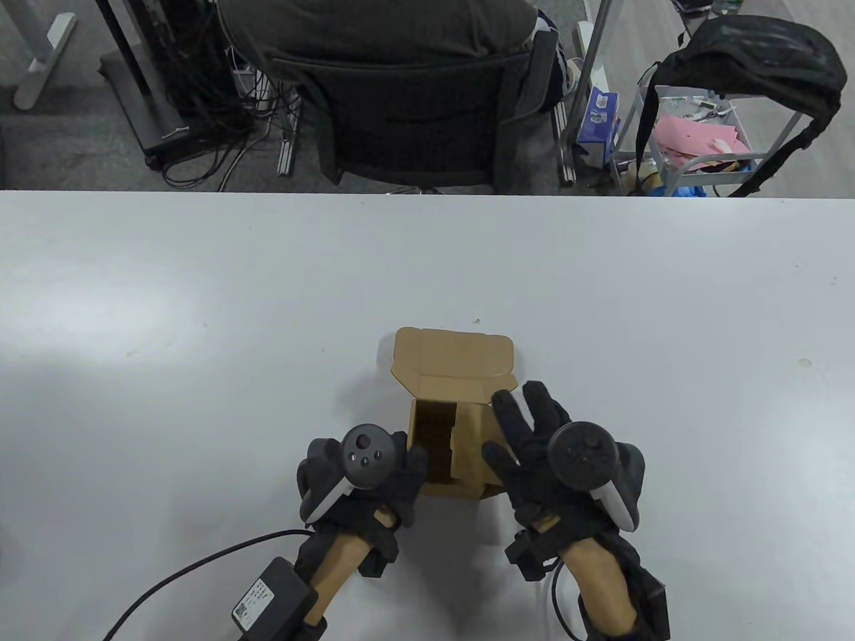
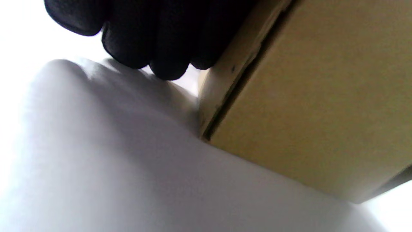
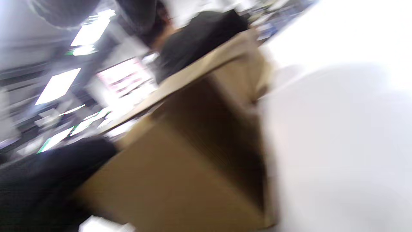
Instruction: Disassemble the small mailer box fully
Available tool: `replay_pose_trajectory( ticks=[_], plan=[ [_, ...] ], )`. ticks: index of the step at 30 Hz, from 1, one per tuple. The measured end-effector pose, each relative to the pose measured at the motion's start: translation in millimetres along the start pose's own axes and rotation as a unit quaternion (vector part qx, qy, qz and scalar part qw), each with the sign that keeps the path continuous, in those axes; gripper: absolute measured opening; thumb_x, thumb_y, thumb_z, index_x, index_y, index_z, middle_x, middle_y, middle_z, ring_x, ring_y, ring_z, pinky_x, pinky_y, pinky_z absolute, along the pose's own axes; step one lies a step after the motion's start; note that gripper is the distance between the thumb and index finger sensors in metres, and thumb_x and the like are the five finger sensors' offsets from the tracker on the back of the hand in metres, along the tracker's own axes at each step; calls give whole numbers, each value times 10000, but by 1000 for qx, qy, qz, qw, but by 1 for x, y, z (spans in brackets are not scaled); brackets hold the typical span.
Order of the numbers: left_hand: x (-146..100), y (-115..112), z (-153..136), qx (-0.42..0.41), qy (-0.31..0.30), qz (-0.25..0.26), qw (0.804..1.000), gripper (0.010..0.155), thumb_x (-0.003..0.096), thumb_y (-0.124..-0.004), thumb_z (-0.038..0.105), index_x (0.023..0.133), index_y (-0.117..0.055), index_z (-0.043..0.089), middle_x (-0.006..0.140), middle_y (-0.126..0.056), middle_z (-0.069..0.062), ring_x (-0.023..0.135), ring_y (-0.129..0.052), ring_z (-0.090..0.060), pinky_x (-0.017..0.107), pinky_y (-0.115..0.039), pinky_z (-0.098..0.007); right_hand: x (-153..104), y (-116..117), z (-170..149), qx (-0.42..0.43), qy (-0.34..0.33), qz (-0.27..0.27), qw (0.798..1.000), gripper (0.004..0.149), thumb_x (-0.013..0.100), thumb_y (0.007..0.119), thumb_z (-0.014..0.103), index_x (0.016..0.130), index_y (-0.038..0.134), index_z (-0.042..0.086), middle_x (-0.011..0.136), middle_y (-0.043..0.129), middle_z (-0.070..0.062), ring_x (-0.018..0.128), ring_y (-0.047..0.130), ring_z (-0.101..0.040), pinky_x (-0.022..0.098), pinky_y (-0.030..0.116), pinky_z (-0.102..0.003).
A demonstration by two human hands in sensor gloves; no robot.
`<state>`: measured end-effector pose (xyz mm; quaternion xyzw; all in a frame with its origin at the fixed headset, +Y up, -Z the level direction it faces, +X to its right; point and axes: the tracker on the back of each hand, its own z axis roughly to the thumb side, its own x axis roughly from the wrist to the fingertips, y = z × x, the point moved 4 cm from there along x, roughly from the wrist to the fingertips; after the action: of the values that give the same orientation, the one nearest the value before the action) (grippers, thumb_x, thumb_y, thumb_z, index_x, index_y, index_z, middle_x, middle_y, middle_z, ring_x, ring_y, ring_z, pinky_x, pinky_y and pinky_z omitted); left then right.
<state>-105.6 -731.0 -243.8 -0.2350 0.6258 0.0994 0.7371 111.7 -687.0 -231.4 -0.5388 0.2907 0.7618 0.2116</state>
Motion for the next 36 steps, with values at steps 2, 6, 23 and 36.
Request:
replay_pose_trajectory(
  ticks=[2,6,23,36],
  plan=[
    [0,0,0,2,1,1,1000,761,458,-554,612,904,-784,40,913,-851,-223,853,-815,-469,590,-665,-656,1,12,20,-23,-66,13,997,604,373,656,559,937,680,347,1144,247,120,1083,129,-329,789,173,-586],
    [-1,0,0,7,1,2,1000,758,459,-551,610,905,-785,43,918,-849,-218,855,-815,-468,591,-665,-656,7,32,32,-114,-70,47,990,608,364,655,564,873,783,258,1122,430,104,1078,230,-329,788,206,-579],
    [-1,-2,1,9,5,1,1000,763,459,-545,614,910,-781,47,923,-846,-215,861,-808,-468,594,-661,-656,3,8,-8,-121,29,51,991,641,366,668,547,769,878,96,972,762,-92,963,622,-368,733,423,-627],
    [-1,-2,0,6,8,-2,1000,763,460,-543,616,916,-775,50,931,-838,-215,868,-799,-469,598,-656,-656,-5,-24,-64,-72,143,38,986,645,367,663,551,826,834,133,1003,734,-101,974,619,-388,716,431,-655]
  ],
)
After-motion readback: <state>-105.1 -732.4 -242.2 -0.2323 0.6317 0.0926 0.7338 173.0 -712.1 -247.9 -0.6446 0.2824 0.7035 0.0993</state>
